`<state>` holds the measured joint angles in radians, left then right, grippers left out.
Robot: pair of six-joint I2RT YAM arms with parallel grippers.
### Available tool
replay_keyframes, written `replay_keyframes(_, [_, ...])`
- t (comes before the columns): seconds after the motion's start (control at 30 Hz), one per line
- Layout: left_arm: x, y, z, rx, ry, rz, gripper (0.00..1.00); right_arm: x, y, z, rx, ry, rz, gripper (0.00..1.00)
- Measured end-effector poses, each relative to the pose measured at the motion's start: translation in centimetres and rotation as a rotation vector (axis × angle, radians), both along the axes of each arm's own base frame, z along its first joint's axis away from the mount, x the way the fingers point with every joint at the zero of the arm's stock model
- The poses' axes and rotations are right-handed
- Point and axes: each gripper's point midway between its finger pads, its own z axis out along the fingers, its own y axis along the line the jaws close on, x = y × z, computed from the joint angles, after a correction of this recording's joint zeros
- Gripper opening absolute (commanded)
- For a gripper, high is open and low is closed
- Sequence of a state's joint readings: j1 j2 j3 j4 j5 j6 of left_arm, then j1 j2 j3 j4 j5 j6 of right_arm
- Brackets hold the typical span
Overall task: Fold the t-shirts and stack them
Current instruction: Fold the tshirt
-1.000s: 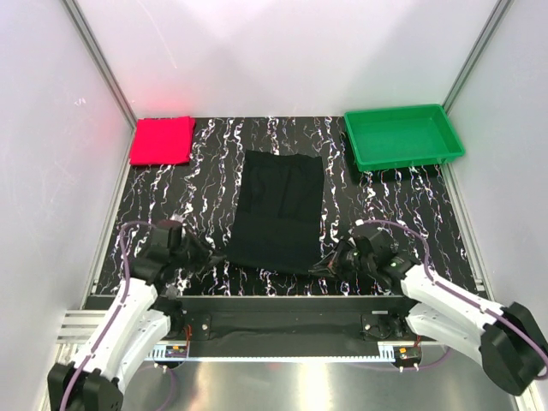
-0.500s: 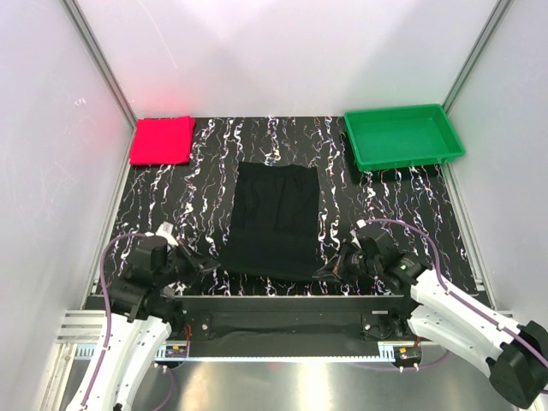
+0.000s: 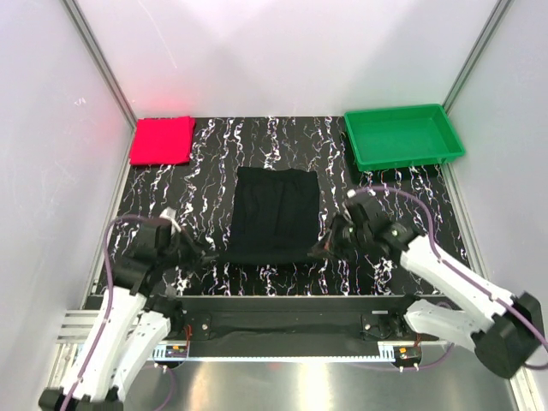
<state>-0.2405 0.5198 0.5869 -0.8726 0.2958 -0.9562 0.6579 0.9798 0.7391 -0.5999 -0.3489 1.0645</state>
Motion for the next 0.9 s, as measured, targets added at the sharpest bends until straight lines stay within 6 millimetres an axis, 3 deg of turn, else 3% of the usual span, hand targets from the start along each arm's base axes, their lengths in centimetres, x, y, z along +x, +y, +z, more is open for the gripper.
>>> replay_keyframes(0.13, [2.5, -0.1, 1.3, 0.041, 0.005, -0.006, 0.00, 3.3, 0.5, 1.1, -0.035, -0.035, 0.016, 0.00])
replay_keyframes(0.27, [5.6, -0.6, 3.0, 0.066, -0.026, -0.022, 0.00, 7.1, -0.6, 1.5, -0.029, -0.026, -0.021, 0.00])
replay_keyframes(0.37, [7.3, -1.0, 3.8, 0.072, -0.047, -0.033, 0.00, 8.8, -1.2, 1.3, -0.021, -0.010, -0.018, 0.00])
replay_keyframes(0.6, [11.4, -1.8, 3.6, 0.104, -0.019, -0.051, 0.00, 12.7, -1.6, 1.2, -0.009, -0.005, 0.016, 0.00])
replay_keyframes(0.9, [18.0, -3.0, 4.9, 0.136, -0.056, -0.091, 0.00, 18.1, -2.6, 0.5, 0.043, 0.021, 0.020, 0.00])
